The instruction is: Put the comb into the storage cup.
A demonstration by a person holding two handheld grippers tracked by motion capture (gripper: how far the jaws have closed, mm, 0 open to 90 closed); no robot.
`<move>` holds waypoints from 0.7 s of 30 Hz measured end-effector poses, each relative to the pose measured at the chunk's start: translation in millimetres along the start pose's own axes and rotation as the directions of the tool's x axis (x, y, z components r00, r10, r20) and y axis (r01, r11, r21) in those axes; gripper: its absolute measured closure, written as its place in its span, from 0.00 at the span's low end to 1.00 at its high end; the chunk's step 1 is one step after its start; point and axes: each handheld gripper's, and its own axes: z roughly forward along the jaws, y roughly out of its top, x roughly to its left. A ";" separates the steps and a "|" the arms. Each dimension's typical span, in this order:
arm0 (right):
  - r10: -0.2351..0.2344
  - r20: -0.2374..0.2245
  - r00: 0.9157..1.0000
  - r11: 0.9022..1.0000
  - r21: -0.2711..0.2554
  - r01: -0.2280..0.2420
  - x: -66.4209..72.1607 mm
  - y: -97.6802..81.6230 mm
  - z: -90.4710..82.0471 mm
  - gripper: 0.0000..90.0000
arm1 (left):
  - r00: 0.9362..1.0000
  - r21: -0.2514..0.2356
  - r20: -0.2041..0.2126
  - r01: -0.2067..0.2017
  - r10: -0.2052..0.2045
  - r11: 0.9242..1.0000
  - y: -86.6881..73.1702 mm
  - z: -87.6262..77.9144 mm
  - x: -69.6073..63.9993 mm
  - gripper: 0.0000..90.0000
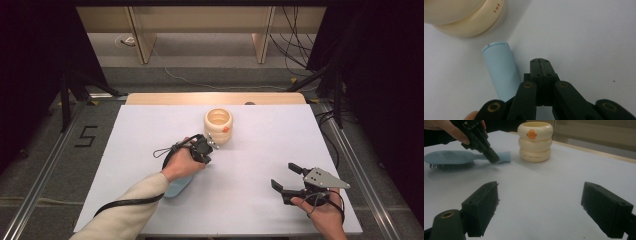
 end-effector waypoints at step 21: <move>0.001 -0.005 1.000 1.000 0.005 -0.001 -0.4 -0.5 0.1 0.17 | 0.997 0.115 -0.071 0.048 -0.040 0.992 -1.9 5.9 17.0 1.00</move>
